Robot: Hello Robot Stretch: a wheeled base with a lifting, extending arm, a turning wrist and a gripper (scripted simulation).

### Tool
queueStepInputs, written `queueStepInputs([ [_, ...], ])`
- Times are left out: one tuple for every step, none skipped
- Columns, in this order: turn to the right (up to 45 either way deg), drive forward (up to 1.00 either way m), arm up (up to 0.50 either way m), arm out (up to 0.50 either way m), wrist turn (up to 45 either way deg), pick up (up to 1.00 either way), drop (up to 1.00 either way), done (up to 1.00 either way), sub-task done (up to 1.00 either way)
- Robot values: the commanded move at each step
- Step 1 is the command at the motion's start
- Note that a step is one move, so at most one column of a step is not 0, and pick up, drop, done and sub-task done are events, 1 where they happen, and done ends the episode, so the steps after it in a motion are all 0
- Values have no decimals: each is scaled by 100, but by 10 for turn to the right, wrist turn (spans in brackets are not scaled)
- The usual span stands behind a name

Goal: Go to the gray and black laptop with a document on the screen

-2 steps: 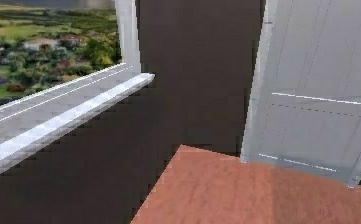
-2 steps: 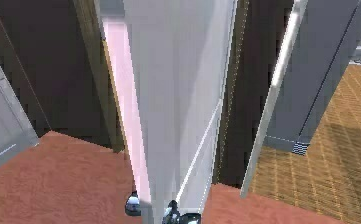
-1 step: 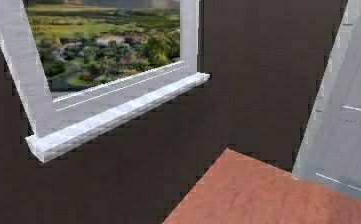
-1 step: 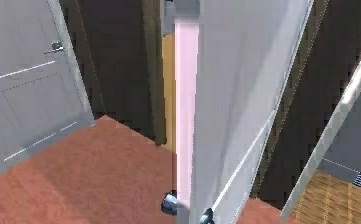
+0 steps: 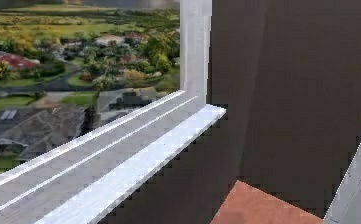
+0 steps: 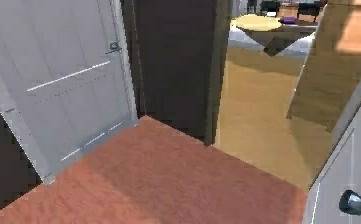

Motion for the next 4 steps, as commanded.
queueStepInputs([
  [450, 0, 0, 0, 0, 0, 0, 0, 0],
  [450, 0, 0, 0, 0, 0, 0, 0, 0],
  [150, 0, 0, 0, 0, 0, 0, 0, 0],
  [0, 50, 0, 0, 0, 0, 0, 0, 0],
])
